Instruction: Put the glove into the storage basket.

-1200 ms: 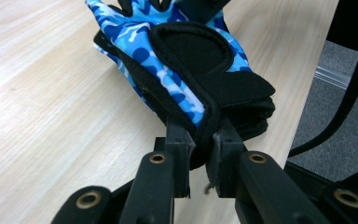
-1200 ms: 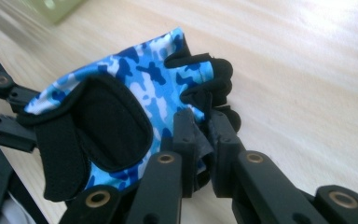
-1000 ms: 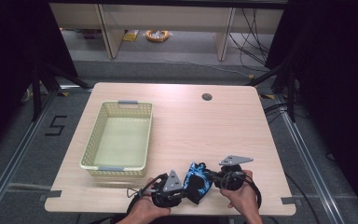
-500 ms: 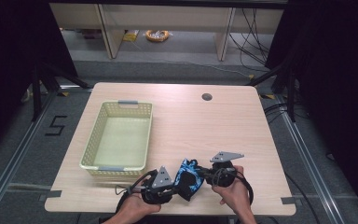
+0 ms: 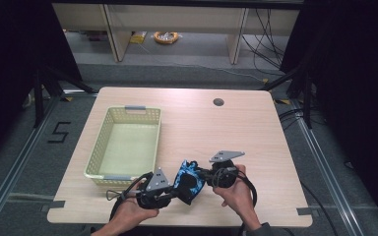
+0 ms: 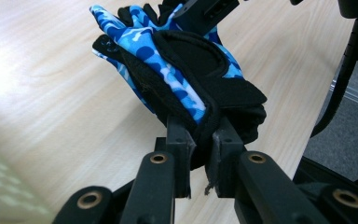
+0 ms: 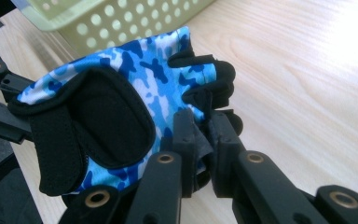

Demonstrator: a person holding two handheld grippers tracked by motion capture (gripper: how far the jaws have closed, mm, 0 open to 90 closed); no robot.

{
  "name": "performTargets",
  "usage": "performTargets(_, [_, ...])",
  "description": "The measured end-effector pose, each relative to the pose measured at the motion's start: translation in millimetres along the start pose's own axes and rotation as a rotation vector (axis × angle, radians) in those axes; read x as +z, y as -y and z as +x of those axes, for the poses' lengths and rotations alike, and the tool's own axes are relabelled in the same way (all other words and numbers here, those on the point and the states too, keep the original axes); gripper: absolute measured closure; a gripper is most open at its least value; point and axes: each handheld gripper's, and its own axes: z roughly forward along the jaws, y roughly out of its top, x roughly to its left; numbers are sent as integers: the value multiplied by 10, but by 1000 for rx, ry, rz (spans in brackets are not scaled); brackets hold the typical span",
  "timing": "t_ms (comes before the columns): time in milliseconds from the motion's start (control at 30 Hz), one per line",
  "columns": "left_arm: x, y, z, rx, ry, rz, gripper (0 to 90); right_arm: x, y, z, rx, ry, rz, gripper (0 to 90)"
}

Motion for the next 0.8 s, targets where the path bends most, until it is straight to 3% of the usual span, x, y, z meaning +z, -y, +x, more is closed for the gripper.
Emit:
performTargets(33, [-34, -7, 5, 3, -10, 0, 803, -7, -32, 25, 14, -1, -3, 834])
performTargets(67, [-63, -18, 26, 14, -12, -4, 802, -2, -68, 22, -4, -14, -17, 834])
performTargets(133, [-138, -44, 65, 1, -16, -4, 802, 7, -136, 71, -9, -5, -32, 834])
performTargets(167, [-178, -61, 91, 13, -16, -6, 803, -1, -174, 81, -20, -8, -16, 834])
performTargets(300, [-286, -105, 158, -4, -30, -31, 803, 2, -335, 138, -31, -16, -23, 834])
performTargets(367, [-324, -126, 187, 4, -34, -30, 803, 12, -361, 131, -57, -11, -37, 834])
performTargets(400, [-329, -127, 188, -10, -44, -35, 802, 24, -408, 148, -52, -20, -41, 834])
performTargets(633, [-424, -182, 230, 8, -55, -37, 802, 20, -520, 177, -59, -24, -32, 833])
performTargets(800, [-514, -236, 290, -9, -65, -47, 802, -5, -659, 206, -75, -23, -36, 834])
